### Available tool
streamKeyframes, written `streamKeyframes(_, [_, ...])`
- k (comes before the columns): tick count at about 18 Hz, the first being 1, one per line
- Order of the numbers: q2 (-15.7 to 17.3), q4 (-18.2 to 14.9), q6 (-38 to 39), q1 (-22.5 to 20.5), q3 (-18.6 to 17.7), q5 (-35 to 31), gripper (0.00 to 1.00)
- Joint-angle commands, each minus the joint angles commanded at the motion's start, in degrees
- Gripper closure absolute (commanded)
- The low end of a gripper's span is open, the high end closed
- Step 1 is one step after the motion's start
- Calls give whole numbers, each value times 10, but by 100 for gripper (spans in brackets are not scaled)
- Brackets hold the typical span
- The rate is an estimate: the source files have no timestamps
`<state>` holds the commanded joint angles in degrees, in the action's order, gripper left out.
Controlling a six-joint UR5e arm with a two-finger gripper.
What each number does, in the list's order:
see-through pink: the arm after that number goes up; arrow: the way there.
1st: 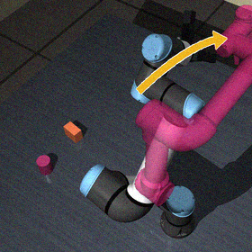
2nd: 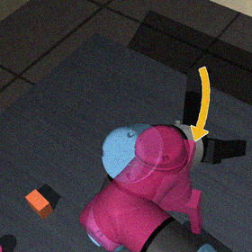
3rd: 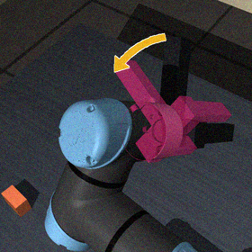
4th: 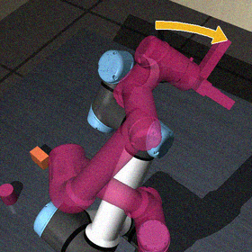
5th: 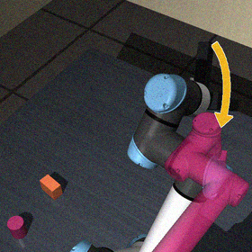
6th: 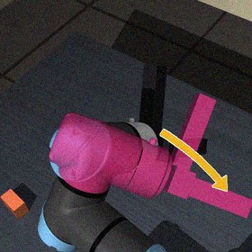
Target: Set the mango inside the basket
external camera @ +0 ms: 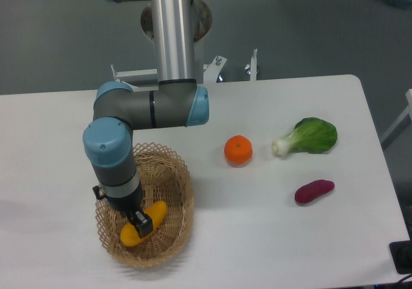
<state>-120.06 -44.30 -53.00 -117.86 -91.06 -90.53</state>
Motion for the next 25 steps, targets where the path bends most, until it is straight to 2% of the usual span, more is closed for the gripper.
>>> streamKeyframes(2, [11, -1, 0, -2, 6, 0, 0])
streamKeyframes(4, [32, -5, -5, -28, 20, 3, 0])
streamKeyframes(7, [44, -13, -7, -57, 46, 4, 0])
streamKeyframes(10, [53, -67, -23, -97, 78, 13, 0])
streamKeyframes(14, [72, -166, -96, -163, 124, 44, 0])
streamKeyframes(17, [85, -219, -157, -210, 145, 61, 0])
streamKeyframes(25, [110, -295, -307, -301, 158, 62, 0])
